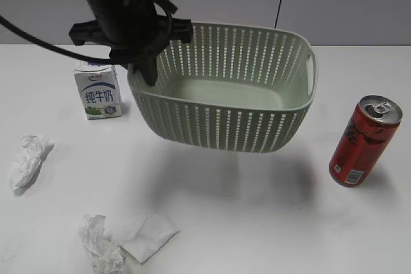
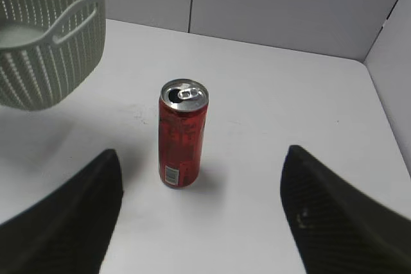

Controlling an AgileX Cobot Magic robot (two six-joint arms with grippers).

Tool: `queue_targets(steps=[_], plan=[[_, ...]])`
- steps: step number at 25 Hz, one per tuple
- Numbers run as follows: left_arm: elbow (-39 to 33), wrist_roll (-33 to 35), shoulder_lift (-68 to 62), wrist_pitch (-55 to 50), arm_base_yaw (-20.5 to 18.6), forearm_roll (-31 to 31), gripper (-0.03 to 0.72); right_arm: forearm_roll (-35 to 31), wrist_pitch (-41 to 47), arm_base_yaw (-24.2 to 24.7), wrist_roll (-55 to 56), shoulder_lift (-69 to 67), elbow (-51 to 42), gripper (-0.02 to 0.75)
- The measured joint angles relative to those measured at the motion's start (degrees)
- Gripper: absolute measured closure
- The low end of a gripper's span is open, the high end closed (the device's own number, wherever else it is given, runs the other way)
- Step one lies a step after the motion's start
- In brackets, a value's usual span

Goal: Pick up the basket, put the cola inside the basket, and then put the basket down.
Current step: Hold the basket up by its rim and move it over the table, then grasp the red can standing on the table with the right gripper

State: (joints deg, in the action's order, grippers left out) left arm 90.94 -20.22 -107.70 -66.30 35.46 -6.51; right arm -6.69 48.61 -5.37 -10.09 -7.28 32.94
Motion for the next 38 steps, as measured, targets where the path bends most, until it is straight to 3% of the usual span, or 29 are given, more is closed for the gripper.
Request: queue_targets(steps=[7,17,24,29,38], plan=[[-12.4,0.0,2.0,9.4,2.2,-1.9,0.691,-0.2,0.0,0.0,4.1,-20.7,12.5,0.154],[-13.4,0.0,2.4,12.7,2.3,1.0,0.691,-0.8,6.4,0.0,5.4,-57.8,28.6,0.154],[-13.4,0.0,2.4,13.5,2.3,1.1,0.691,-0.8,7.2,0.0,5.6,-76.5,32.2,0.154],[-13.4,0.0,2.4,13.5,2.3,1.2,0.691,-1.1,8.5,0.0,5.6,-83.7,32.4,0.154],[-13.4,0.0,2.4,13.5,2.3,1.2,0.691,2.3,9.3,0.0,5.6,-83.0,33.9,0.154]])
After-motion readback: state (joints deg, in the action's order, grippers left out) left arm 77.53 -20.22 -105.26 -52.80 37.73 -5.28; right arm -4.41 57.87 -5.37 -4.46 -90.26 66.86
